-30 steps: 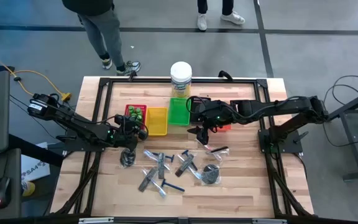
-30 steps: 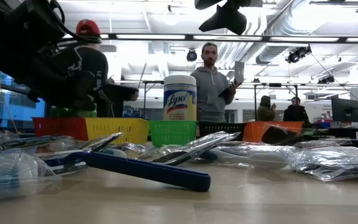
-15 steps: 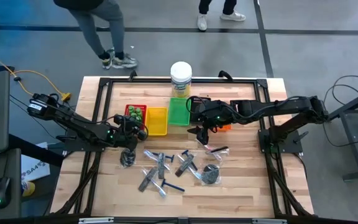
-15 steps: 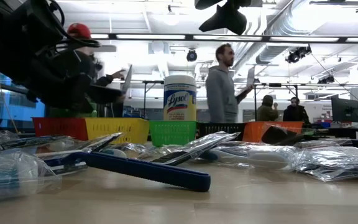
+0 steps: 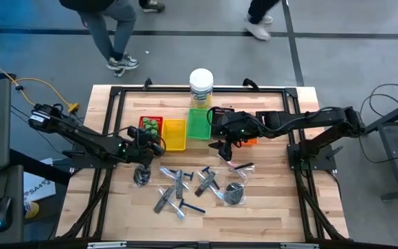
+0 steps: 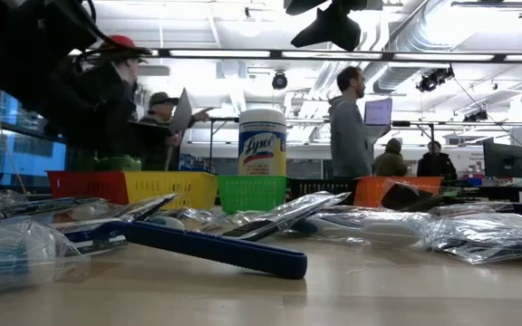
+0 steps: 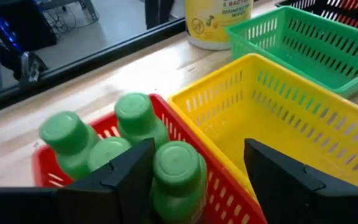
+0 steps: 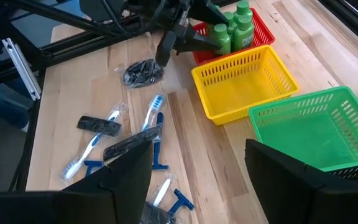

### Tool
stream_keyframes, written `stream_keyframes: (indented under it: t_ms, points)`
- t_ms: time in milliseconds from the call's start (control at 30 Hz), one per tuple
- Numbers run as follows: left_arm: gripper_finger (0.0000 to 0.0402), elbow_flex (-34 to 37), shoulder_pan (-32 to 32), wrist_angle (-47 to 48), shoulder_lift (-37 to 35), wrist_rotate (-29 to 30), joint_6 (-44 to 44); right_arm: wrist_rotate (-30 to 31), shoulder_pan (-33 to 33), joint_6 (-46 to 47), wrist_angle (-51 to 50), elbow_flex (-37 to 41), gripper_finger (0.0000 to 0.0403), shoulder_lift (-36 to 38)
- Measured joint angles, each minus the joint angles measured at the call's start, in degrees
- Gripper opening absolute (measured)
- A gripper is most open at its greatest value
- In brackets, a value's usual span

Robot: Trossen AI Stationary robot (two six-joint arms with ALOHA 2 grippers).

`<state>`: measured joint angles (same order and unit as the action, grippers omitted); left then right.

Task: Pick & Place Travel size toiletries
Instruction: Put the green shampoo bottle into the red bin, then put the black hair comb into the yellow bin

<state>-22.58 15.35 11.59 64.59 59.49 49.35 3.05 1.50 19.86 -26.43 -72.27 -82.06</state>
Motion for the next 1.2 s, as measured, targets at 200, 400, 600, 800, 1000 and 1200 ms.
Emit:
stream_keyframes:
  t_ms: [200,400,600,800,1000,1200]
  points:
    - [0.0239,-3.8,0.0,8.3,-3.4,-1.8,0.6,-0.1,0.0,1.9,-0.1,0.0,0.0244,0.0]
    - [0.0239,-9.0,0.0,18.5,-7.6,-2.4,2.6,-0.1,0.0,2.8,-0.3,0.0,0.0244,0.0]
    - [0.0239,-16.1,0.0,31.2,-9.9,-6.5,9.1,-0.2,0.0,4.2,-0.4,0.0,0.0244,0.0]
    - [0.0239,-21.6,0.0,33.6,-10.1,-15.8,9.6,-0.5,0.0,5.9,-1.3,0.0,0.0244,0.0]
    - [0.0239,-23.7,0.0,31.5,-10.1,-26.1,14.5,-0.6,0.4,7.0,-4.4,0.0,0.0244,0.0]
    - [0.0239,-23.7,4.2,26.1,-7.3,-31.3,20.5,1.2,1.5,7.3,-6.9,0.0,0.0244,0.0]
